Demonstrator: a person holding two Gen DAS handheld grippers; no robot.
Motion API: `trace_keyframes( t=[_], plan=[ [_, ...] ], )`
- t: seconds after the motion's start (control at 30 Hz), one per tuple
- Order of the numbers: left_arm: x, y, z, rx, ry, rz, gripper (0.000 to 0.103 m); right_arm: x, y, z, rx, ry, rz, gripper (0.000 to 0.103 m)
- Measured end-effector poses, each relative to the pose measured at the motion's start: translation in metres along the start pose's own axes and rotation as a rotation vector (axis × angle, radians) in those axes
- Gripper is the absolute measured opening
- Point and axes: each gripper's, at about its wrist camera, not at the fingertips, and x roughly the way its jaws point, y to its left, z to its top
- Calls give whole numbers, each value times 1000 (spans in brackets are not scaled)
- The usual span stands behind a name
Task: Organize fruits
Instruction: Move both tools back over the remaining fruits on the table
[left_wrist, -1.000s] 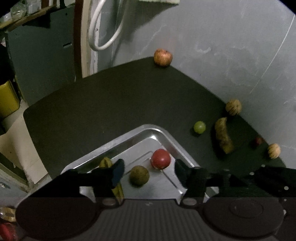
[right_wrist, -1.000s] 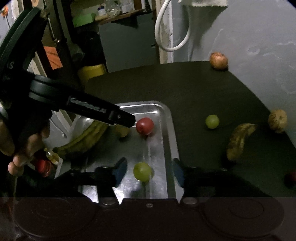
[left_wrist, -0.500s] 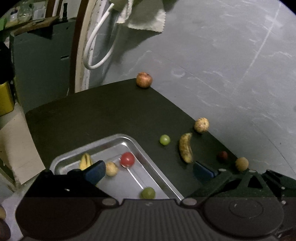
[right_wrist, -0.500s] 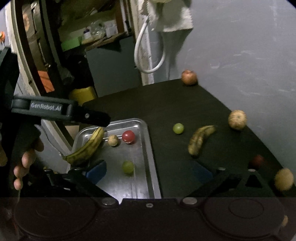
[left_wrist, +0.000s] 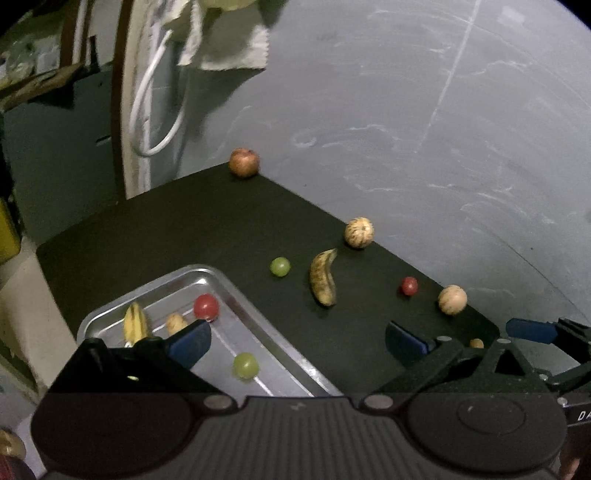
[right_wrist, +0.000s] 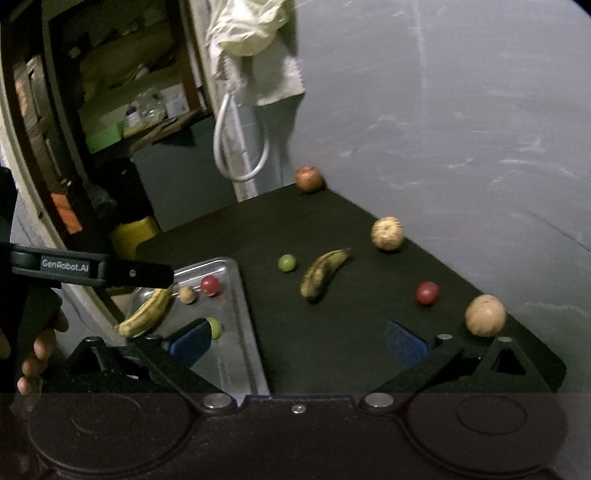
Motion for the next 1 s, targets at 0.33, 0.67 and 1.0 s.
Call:
trace_keyframes(
  t=[0.33,0.67,1.0],
  plan=[
    [26,-5,10,67,36,-23,102,5,-17,-6,71,4,-54,101],
    [84,12,31,123,87,-60,102,45,-32,0,125,36,-150,101],
    [155,18,59,192,115,-56,90,100,-57,24,134,47,-228,99]
  ],
)
